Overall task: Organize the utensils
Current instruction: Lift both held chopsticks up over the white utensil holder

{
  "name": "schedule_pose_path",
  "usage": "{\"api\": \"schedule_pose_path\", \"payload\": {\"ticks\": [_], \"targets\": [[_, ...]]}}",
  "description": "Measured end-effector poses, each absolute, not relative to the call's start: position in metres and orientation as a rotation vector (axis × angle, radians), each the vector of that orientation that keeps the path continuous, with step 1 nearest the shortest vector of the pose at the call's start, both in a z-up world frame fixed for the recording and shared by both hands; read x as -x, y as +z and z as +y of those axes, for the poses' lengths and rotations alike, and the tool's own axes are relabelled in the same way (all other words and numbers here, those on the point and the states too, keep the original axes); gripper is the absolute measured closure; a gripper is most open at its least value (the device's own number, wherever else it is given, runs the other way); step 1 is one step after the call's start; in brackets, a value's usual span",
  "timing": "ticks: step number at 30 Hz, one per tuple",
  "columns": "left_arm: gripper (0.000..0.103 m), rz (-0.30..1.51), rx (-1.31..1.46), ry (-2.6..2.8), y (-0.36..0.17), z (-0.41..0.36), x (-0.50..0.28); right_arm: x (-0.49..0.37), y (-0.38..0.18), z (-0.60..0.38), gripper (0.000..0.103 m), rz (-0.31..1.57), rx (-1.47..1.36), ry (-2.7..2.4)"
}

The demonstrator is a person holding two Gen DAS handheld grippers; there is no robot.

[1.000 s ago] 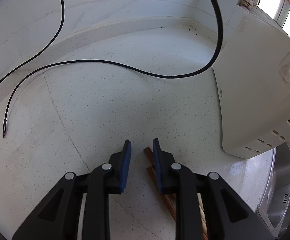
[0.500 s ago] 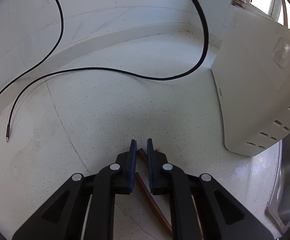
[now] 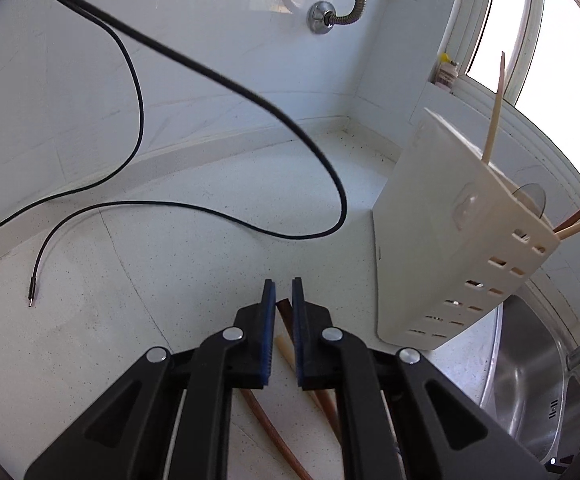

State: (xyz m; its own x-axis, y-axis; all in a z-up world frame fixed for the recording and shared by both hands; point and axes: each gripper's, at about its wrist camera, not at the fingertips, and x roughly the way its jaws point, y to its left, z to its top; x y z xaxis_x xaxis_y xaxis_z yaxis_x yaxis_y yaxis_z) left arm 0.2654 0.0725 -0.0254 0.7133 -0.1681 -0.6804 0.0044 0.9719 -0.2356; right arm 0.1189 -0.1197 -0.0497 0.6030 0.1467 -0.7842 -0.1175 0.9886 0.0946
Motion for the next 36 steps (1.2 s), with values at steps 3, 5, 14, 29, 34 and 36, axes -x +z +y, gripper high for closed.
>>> {"api": "schedule_pose_path", "payload": {"ticks": [3,5,14,29,34,36], "targets": [[0.096,0.728,0.231,-0.110,-0.007,0.070,-0.261,-0.117,-0.039,-0.121,0.100,0.881,-0.021,0.146],[0.096,0.704,0.230,-0.118,0.001,0.067,-0.255,-0.116,-0.031,-0.123,0.100,0.856,-0.025,0.142],[0.096,0.621,0.235,-0.149,0.038,0.063,-0.232,-0.113,0.002,-0.134,0.100,0.754,-0.079,0.130],[0.096,0.466,0.247,-0.207,0.076,0.060,-0.171,-0.136,0.035,-0.148,0.100,0.599,-0.181,0.176],[0.096,0.436,0.211,-0.234,0.083,0.050,-0.157,-0.145,0.045,-0.153,0.100,0.558,-0.216,0.168],[0.096,0.432,0.210,-0.244,0.087,0.049,-0.155,-0.150,0.048,-0.154,0.100,0.553,-0.212,0.159]]}}
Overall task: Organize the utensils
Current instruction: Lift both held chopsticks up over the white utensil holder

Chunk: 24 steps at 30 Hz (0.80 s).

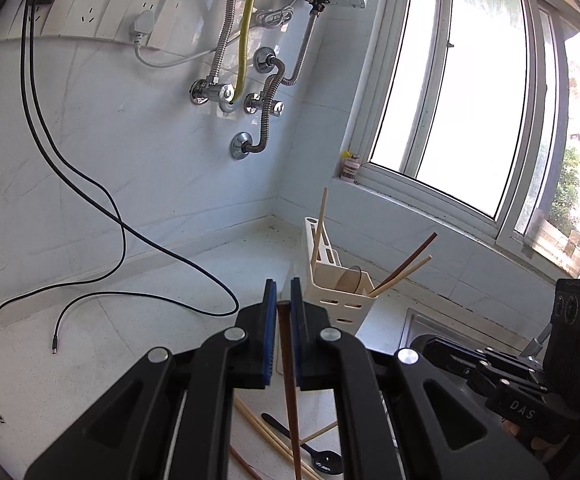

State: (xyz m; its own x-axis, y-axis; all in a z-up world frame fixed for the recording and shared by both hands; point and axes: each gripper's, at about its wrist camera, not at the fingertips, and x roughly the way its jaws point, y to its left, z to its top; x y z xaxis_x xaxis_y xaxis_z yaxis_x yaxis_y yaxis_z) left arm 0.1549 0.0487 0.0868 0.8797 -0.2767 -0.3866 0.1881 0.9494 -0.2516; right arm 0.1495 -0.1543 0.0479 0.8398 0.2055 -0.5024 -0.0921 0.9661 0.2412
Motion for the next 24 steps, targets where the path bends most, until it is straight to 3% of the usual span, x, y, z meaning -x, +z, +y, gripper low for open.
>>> {"api": "schedule_pose_path", "payload": {"ticks": [24], "targets": [[0.097,0.164,0.174,-0.317,0.196,0.040,-0.165,-0.172,0.170,-0.164,0.100,0.244,-0.035,0.122]]}}
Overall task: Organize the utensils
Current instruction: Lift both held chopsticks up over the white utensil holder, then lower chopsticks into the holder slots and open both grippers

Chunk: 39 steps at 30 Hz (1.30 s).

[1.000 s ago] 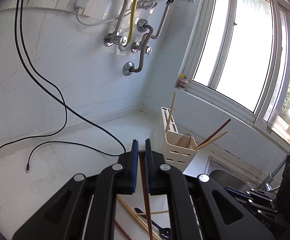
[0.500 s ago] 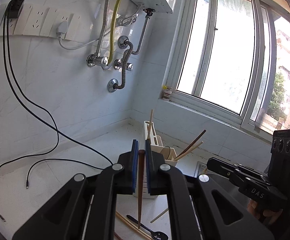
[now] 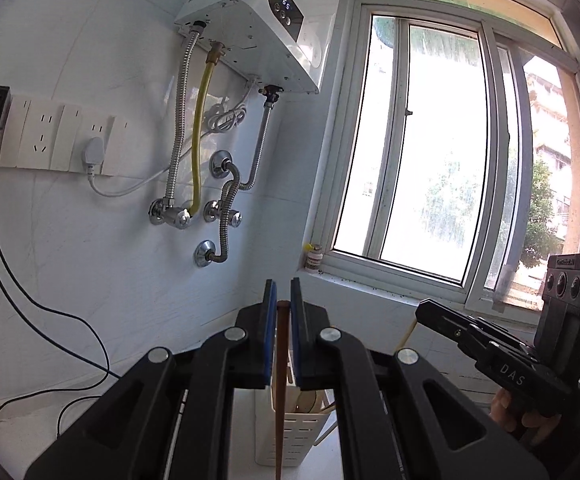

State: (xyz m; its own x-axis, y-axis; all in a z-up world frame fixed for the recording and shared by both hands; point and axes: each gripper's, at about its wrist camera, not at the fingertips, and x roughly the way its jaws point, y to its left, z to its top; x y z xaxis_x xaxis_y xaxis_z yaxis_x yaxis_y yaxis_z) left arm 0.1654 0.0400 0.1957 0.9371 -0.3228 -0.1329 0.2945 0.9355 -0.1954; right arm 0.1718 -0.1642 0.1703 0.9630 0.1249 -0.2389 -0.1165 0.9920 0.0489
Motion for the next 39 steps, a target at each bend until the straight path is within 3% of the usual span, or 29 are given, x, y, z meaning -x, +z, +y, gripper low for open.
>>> {"api": "schedule_pose_path", "payload": {"ticks": [13,22,39], "targets": [[0.097,0.041,0.165,-0.344,0.241,0.013,-0.209,-0.219,0.225,-0.182,0.100,0.164,0.008,0.058],[0.097,0.069,0.142,-0.334,0.222,-0.006,-0.254,-0.241,0.202,-0.200,0.100,0.226,-0.015,0.003],[0.096,0.312,0.176,-0.338,0.142,-0.007,-0.287,-0.261,0.130,-0.207,0.100,0.444,-0.067,-0.022]]}}
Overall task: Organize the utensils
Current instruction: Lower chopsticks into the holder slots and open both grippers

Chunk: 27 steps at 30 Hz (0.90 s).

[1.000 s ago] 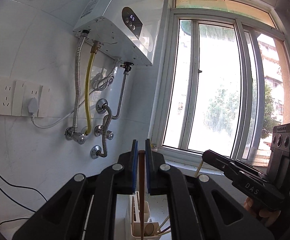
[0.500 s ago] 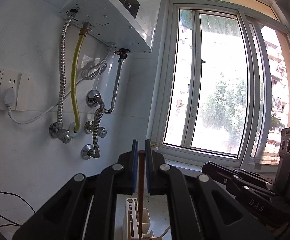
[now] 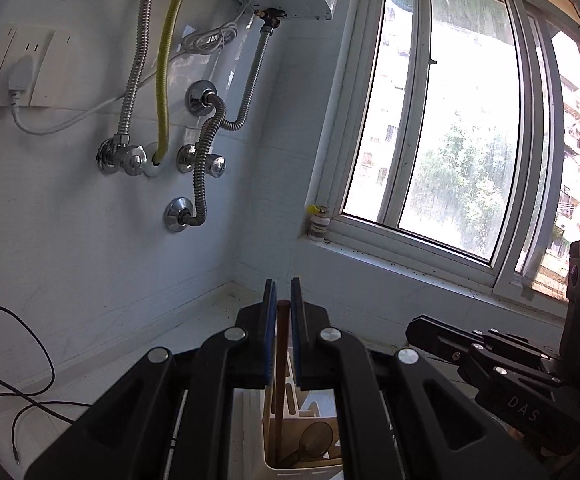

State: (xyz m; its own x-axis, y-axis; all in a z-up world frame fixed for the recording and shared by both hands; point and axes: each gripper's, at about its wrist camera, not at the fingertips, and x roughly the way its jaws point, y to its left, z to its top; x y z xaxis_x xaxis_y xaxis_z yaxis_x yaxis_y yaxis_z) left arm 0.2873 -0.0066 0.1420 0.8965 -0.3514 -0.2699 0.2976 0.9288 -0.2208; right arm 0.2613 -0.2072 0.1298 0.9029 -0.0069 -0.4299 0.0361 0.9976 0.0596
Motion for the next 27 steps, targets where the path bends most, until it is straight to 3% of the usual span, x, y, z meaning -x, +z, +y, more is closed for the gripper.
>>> {"api": "schedule_pose_path", "payload": {"ticks": [13,15,17,25,27], "targets": [[0.094,0.395,0.127,-0.342,0.118,-0.014,-0.283,-0.266,0.103,-0.214,0.099,0.528,-0.139,-0.017],[0.076,0.401,0.124,-0.336,0.115,-0.014,-0.283,-0.265,0.103,-0.215,0.096,0.534,-0.148,-0.016],[0.065,0.395,0.137,-0.336,0.115,-0.011,-0.281,-0.263,0.104,-0.215,0.096,0.526,-0.144,-0.028],[0.064,0.355,0.104,-0.342,0.136,0.002,-0.262,-0.236,0.126,-0.219,0.095,0.421,-0.153,-0.020],[0.063,0.353,0.090,-0.327,0.141,0.008,-0.249,-0.222,0.133,-0.217,0.083,0.393,-0.133,0.002]]}}
